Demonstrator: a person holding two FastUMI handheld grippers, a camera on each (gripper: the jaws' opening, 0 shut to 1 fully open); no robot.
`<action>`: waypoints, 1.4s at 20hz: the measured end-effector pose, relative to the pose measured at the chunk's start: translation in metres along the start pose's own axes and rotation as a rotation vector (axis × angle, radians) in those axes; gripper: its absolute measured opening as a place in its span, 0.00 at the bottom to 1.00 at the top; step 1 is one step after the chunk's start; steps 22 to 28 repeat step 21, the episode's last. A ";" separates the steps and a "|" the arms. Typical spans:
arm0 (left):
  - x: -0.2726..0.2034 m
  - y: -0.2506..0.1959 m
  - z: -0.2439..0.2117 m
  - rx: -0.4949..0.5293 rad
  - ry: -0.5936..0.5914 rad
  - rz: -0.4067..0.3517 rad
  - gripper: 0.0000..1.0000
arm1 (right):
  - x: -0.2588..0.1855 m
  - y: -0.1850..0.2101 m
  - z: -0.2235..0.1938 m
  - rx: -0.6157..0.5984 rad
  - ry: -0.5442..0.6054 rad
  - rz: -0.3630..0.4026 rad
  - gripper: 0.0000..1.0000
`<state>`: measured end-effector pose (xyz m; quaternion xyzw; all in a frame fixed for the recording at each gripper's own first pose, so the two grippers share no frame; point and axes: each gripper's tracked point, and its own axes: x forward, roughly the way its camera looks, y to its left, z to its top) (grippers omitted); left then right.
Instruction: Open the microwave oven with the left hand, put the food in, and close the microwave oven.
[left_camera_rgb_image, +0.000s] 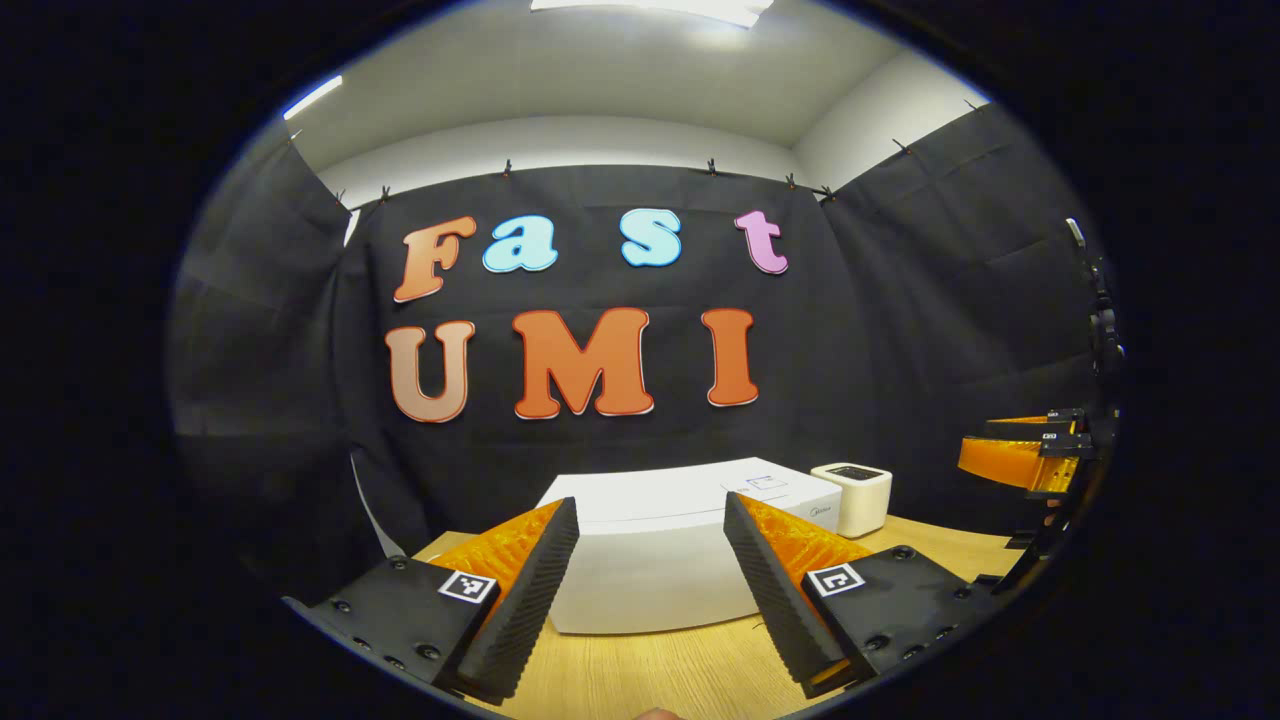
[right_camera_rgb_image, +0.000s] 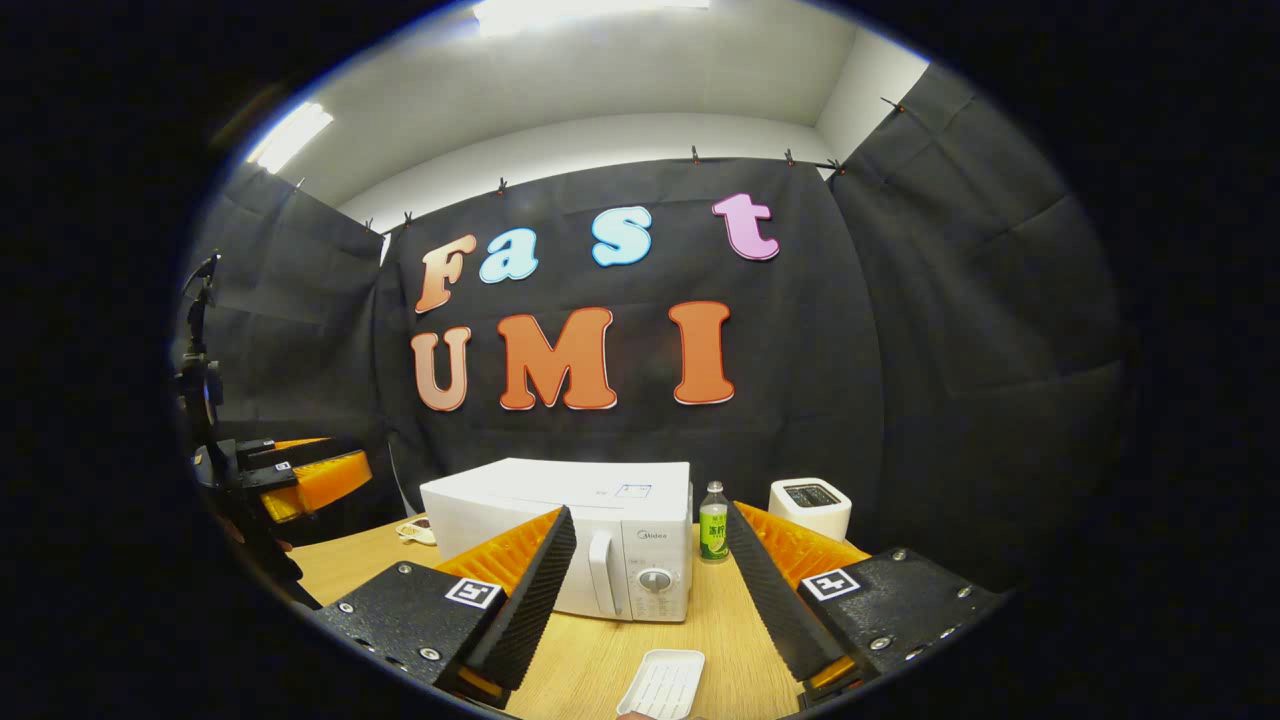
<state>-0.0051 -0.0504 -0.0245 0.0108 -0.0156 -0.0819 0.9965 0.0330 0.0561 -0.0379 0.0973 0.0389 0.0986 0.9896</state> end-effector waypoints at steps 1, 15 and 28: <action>-0.008 0.008 0.007 0.004 -0.012 0.018 0.90 | -0.001 0.003 0.005 -0.004 -0.007 0.005 0.94; -0.060 0.095 0.069 0.049 -0.100 0.257 0.99 | -0.009 0.037 0.056 -0.069 -0.093 0.057 0.95; -0.059 0.094 0.061 0.036 -0.067 0.245 0.93 | -0.008 0.040 0.060 -0.065 -0.098 0.053 0.95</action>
